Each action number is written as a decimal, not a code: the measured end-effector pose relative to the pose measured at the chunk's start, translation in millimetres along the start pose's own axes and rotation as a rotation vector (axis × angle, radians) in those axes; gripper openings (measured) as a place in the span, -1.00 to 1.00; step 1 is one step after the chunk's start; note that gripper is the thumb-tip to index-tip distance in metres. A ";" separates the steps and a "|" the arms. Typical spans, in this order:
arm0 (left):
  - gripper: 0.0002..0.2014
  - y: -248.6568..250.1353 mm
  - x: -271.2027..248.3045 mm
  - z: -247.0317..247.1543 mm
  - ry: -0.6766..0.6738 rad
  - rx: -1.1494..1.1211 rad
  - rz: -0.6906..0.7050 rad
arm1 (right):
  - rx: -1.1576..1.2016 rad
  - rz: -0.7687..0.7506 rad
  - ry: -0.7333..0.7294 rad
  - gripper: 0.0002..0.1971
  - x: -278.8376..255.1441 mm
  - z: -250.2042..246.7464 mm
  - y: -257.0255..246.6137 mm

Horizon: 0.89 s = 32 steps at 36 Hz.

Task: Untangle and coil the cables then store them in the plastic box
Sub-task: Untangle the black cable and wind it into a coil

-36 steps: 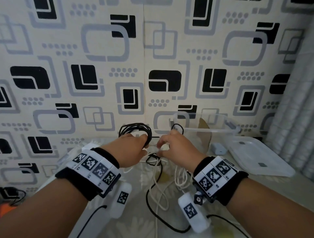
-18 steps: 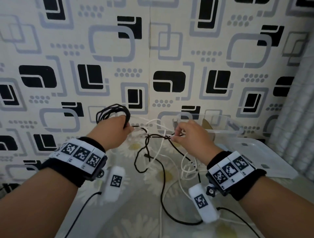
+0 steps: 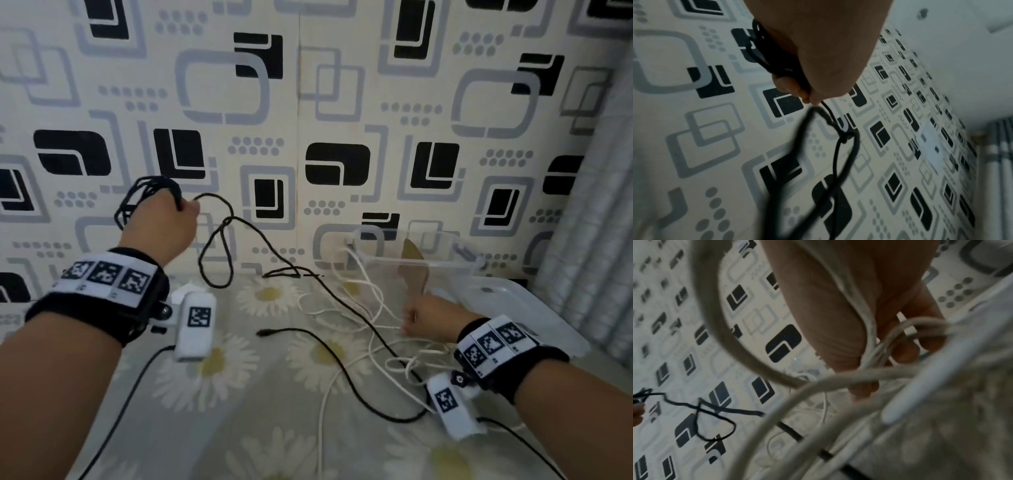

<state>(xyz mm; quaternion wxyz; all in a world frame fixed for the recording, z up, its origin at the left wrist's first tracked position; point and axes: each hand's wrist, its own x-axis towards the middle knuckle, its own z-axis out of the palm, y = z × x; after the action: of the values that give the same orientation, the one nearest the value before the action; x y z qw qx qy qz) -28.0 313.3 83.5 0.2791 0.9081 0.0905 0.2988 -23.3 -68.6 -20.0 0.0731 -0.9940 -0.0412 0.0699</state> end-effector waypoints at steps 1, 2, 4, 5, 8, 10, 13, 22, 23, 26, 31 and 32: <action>-0.64 3.2 -0.9 -0.6 -0.020 -0.022 0.005 | 0.003 -0.017 -0.019 -0.76 -0.7 0.7 -0.7; -0.63 7.3 -2.9 -0.6 -0.044 -0.040 0.015 | 0.014 -0.039 -0.040 -0.79 -2.4 -0.2 -3.8; -0.65 16.7 -8.2 0.8 -0.069 -0.067 0.037 | 0.029 -0.097 -0.075 -0.79 -5.4 -5.9 -16.4; -0.65 20.4 -10.0 2.6 -0.075 -0.086 0.044 | 0.039 -0.133 -0.081 -0.75 -7.2 -10.2 -24.6; -0.66 31.5 -13.8 7.0 -0.108 -0.199 0.040 | 0.129 -0.248 -0.017 -0.64 -13.9 -24.9 -50.7; -0.64 39.1 -17.3 6.8 -0.116 -0.268 0.047 | 0.266 -0.321 0.072 -0.60 -18.2 -33.3 -65.1; -0.63 49.7 -21.2 6.7 -0.118 -0.284 0.089 | 0.509 -0.405 0.136 -0.55 -26.4 -41.6 -83.2; -0.63 68.6 -30.9 17.4 -0.142 -0.244 0.224 | 0.743 -0.576 0.261 -0.36 -36.6 -51.8 -134.6; -0.65 68.9 -30.6 20.3 -0.146 -0.248 0.231 | 0.810 -0.583 0.257 -0.51 -36.7 -51.9 -138.6; -0.75 67.0 -31.3 24.3 -0.152 -0.239 0.233 | 0.985 -0.567 0.298 -0.95 -38.5 -55.8 -141.7; -0.69 52.6 -31.7 22.5 -0.121 -0.255 0.164 | 1.006 -0.452 0.469 -0.73 -33.4 -64.1 -120.7; -0.69 50.5 -31.4 22.6 -0.114 -0.269 0.149 | 0.953 -0.418 0.485 -0.73 -30.6 -64.2 -115.7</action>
<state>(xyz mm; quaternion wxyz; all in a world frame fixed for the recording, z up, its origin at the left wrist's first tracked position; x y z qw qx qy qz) -40.0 250.9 81.3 0.3800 0.8822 -0.0343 0.2760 -52.5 33.7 64.5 0.5328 -0.8096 -0.1829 -0.1653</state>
